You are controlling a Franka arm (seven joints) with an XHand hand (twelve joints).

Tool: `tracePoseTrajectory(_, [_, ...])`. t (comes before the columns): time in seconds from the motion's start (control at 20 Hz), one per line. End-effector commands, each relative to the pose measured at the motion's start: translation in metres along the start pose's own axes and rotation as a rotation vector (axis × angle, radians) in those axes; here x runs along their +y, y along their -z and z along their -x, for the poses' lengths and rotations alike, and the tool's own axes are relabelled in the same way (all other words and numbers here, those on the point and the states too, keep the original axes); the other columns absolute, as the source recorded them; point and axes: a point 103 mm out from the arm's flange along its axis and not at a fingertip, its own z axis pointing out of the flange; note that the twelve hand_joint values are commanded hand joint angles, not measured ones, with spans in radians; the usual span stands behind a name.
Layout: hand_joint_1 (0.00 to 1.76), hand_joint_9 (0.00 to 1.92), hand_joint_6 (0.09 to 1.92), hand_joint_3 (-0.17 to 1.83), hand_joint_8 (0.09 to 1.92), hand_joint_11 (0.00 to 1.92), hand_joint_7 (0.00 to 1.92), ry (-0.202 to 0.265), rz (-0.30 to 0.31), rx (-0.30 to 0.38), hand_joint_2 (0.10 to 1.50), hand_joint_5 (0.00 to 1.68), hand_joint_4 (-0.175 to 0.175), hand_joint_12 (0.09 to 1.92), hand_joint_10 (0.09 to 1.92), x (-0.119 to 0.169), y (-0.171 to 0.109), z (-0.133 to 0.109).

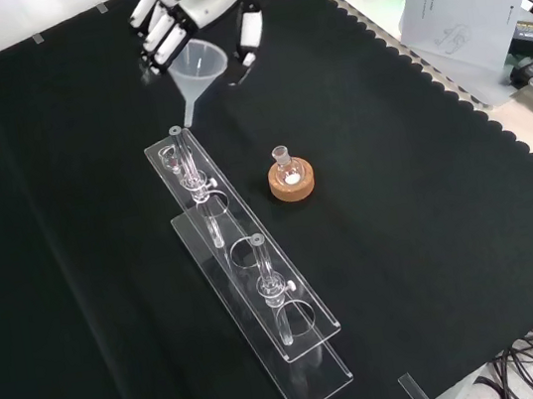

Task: Put the funnel back on the funnel stand.

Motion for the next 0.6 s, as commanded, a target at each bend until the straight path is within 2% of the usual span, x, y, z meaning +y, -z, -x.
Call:
tracePoseTrajectory(0.05, [0.74,0.96,0.09,0.51,0.69,0.49,0.51,0.017,-0.012,0.002,0.78,0.52,-0.038,1.3,0.54,0.033,-0.01,0.006])
tracePoseTrajectory(0.6, [0.75,0.96,0.09,0.51,0.69,0.5,0.52,0.041,-0.026,0.01,0.78,0.53,-0.039,1.29,0.54,0.044,-0.021,0.003])
